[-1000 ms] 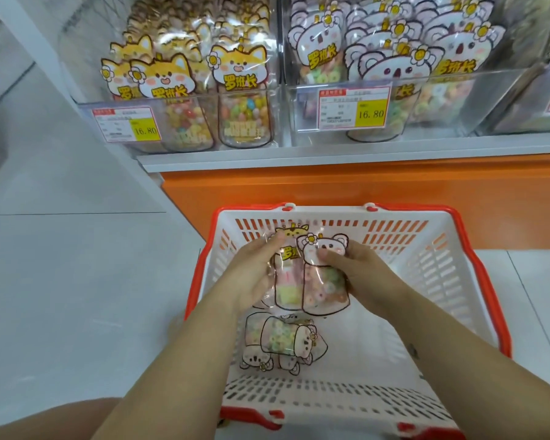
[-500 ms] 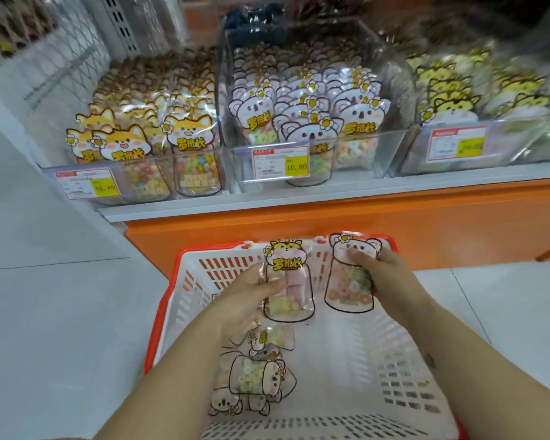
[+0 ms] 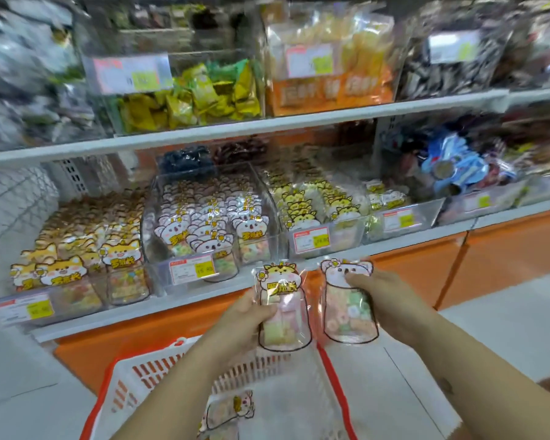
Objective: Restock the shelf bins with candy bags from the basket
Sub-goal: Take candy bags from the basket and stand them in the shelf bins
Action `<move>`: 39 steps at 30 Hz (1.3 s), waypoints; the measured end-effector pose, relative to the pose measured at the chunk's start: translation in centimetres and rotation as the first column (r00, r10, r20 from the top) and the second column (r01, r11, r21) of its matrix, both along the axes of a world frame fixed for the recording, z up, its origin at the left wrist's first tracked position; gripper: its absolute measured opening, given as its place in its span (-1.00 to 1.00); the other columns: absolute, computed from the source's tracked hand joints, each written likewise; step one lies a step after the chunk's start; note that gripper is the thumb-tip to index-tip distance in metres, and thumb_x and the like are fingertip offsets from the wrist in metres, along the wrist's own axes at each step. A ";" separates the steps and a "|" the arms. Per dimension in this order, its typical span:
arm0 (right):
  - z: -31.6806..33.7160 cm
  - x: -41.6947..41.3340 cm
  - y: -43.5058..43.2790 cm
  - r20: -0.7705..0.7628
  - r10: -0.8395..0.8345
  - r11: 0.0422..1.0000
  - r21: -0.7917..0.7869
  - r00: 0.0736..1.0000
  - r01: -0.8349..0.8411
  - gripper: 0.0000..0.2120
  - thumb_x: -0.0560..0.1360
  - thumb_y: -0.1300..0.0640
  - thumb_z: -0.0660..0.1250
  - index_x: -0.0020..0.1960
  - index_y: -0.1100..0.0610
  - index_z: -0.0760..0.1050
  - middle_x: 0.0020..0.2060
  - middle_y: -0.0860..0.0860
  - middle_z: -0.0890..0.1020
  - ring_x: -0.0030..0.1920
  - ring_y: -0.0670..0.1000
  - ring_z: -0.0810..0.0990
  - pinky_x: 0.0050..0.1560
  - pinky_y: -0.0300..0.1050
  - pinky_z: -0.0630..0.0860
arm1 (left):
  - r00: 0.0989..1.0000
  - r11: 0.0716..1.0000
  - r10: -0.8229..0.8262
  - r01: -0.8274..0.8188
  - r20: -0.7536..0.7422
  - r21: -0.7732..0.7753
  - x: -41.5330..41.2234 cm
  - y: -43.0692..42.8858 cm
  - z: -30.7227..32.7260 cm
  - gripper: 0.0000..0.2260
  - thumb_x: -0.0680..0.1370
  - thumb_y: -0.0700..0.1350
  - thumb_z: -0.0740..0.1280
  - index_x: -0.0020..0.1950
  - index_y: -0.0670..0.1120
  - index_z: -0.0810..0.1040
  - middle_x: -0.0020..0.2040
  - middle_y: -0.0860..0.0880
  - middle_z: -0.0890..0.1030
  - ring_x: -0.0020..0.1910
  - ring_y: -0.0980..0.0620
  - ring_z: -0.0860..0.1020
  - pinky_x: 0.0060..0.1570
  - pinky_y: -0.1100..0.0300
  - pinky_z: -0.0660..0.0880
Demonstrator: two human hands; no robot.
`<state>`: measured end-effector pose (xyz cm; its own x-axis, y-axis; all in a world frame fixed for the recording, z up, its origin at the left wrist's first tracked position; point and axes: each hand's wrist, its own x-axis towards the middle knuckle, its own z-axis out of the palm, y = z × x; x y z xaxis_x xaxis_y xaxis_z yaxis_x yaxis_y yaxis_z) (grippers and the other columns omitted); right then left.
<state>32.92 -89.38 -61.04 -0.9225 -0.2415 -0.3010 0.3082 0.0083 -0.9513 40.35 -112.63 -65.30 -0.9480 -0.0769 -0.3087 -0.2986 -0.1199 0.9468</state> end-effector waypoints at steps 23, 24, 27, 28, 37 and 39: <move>3.1 -10.6 5.3 -0.503 -0.076 0.827 0.450 0.861 0.336 -0.85 0.46 0.21 0.38 -0.24 0.09 0.44 -0.32 0.01 0.57 -0.23 0.07 0.54 -0.26 -0.07 0.42 | 0.908 0.776 -0.020 -0.250 -0.418 -0.580 -18.3 8.6 10.5 -0.89 0.58 -0.23 0.35 0.07 -0.09 0.49 -0.09 -0.04 0.56 -0.16 0.04 0.46 -0.20 0.18 0.38; 3.1 -10.6 5.4 -0.506 -0.067 0.823 0.459 0.860 0.335 -0.80 0.47 0.21 0.38 -0.27 0.07 0.41 -0.35 -0.03 0.53 -0.27 0.01 0.51 -0.31 -0.10 0.37 | 0.914 0.760 -0.018 -0.252 -0.406 -0.600 -18.8 8.8 10.0 -0.89 0.57 -0.22 0.36 0.06 -0.11 0.48 -0.12 -0.06 0.52 -0.18 0.01 0.43 -0.22 0.14 0.35; 2.8 -10.6 5.4 -0.521 -0.022 0.794 0.509 0.853 0.331 -0.76 0.50 0.17 0.37 -0.29 0.10 0.36 -0.39 -0.03 0.48 -0.33 -0.06 0.44 -0.38 -0.14 0.25 | 0.932 0.681 -0.033 -0.243 -0.361 -0.691 -19.7 9.0 9.1 -0.83 0.54 -0.22 0.39 0.09 -0.07 0.47 -0.15 -0.05 0.55 -0.19 -0.03 0.48 -0.21 0.08 0.44; 2.7 -10.6 5.4 -0.523 -0.006 0.787 0.523 0.852 0.326 -0.77 0.51 0.17 0.36 -0.27 0.12 0.38 -0.38 -0.03 0.49 -0.33 -0.07 0.44 -0.38 -0.15 0.24 | 0.935 0.625 -0.037 -0.253 -0.351 -0.739 -19.9 9.1 8.9 -0.78 0.54 -0.19 0.41 0.14 -0.04 0.48 -0.13 -0.04 0.58 -0.16 -0.03 0.53 -0.19 0.06 0.49; 2.4 -11.0 4.6 -0.512 0.003 0.829 0.482 0.859 0.285 -0.89 0.51 0.15 0.35 -0.17 0.15 0.50 -0.29 -0.01 0.60 -0.24 -0.04 0.54 -0.41 -0.30 0.28 | 0.975 -0.023 -0.059 -0.214 -0.213 -0.977 -21.5 8.4 7.7 -0.55 0.43 0.31 0.43 0.17 0.05 0.56 0.20 0.00 0.56 0.25 -0.08 0.43 0.21 -0.03 0.37; 2.5 -11.0 4.3 -0.512 0.007 0.831 0.480 0.859 0.280 -0.92 0.52 0.16 0.35 -0.13 0.14 0.51 -0.25 -0.01 0.61 -0.22 -0.06 0.54 -0.37 -0.27 0.30 | 0.983 -0.061 -0.047 -0.180 -0.178 -0.982 -21.7 8.5 7.8 -0.56 0.41 0.35 0.42 0.08 0.05 0.58 0.17 0.00 0.54 0.24 -0.07 0.42 0.22 -0.04 0.37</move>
